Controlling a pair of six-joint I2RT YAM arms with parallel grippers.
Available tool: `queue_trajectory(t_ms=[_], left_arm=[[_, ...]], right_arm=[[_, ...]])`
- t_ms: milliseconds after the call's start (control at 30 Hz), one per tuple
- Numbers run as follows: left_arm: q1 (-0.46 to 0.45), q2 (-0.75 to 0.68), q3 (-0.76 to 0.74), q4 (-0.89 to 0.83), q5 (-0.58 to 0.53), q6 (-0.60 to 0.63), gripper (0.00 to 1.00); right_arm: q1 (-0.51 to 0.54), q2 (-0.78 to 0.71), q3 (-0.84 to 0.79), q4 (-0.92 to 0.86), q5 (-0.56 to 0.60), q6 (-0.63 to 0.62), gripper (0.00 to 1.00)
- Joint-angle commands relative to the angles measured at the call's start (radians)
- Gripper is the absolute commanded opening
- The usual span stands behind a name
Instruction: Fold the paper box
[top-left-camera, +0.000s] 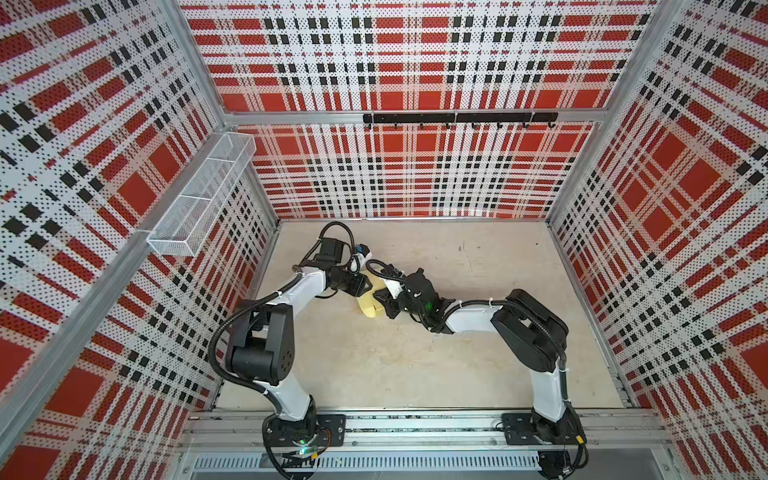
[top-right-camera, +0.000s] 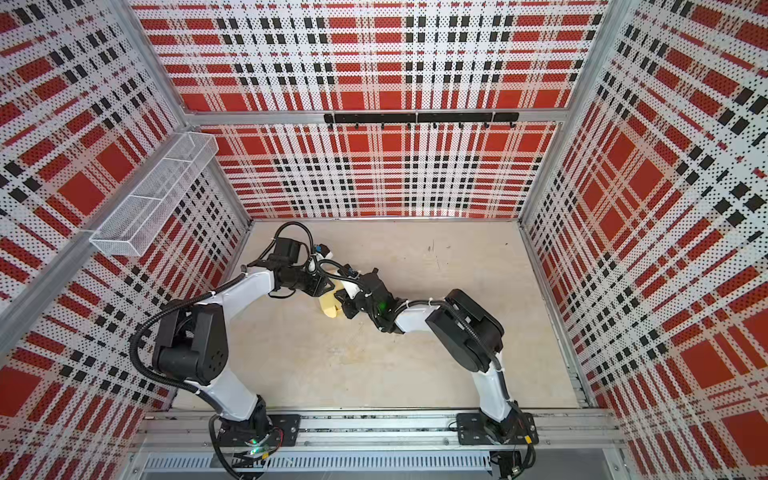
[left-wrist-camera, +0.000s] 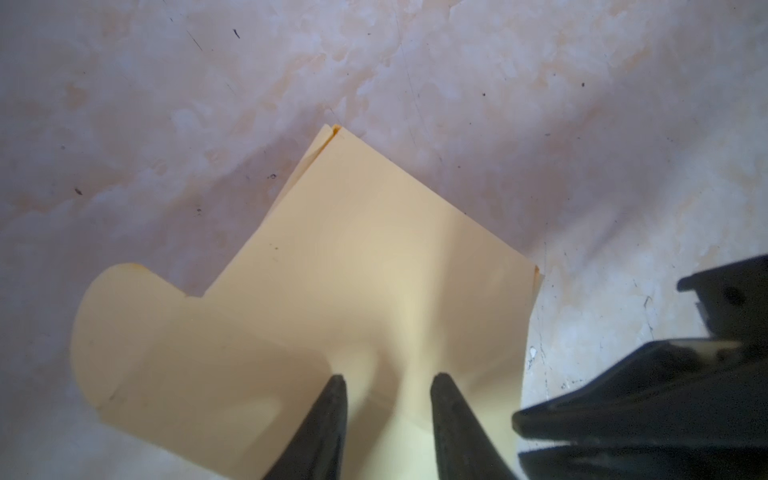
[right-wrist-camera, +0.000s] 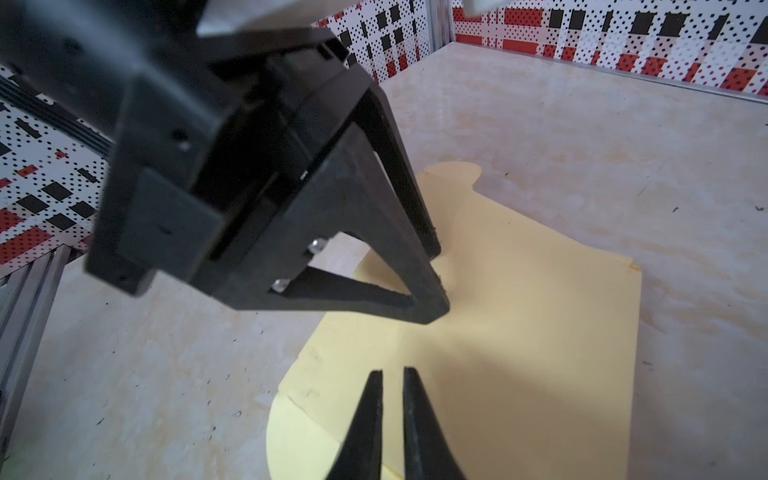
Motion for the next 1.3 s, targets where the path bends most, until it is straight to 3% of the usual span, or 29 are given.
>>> queue_trajectory(t_ms=[0,433,800,1267], left_arm=[[-0.003,0.023,-0.010,0.017,0.005,-0.021,0.38],[-0.008,0.047,0.003,0.021,0.000,-0.057,0.37],[-0.021,-0.037,0.063,0.018,-0.014,-0.103,0.37],[-0.008,0.143,0.236,-0.100,-0.143,-0.103,0.39]], right_arm=[[0.004,0.042,0.036,0.005,-0.009,0.001,0.13],[0.004,0.086,0.044,-0.005,-0.014,0.012,0.13],[0.004,0.107,0.011,-0.001,-0.009,0.020,0.13],[0.000,0.103,-0.030,-0.062,0.004,0.019,0.12]])
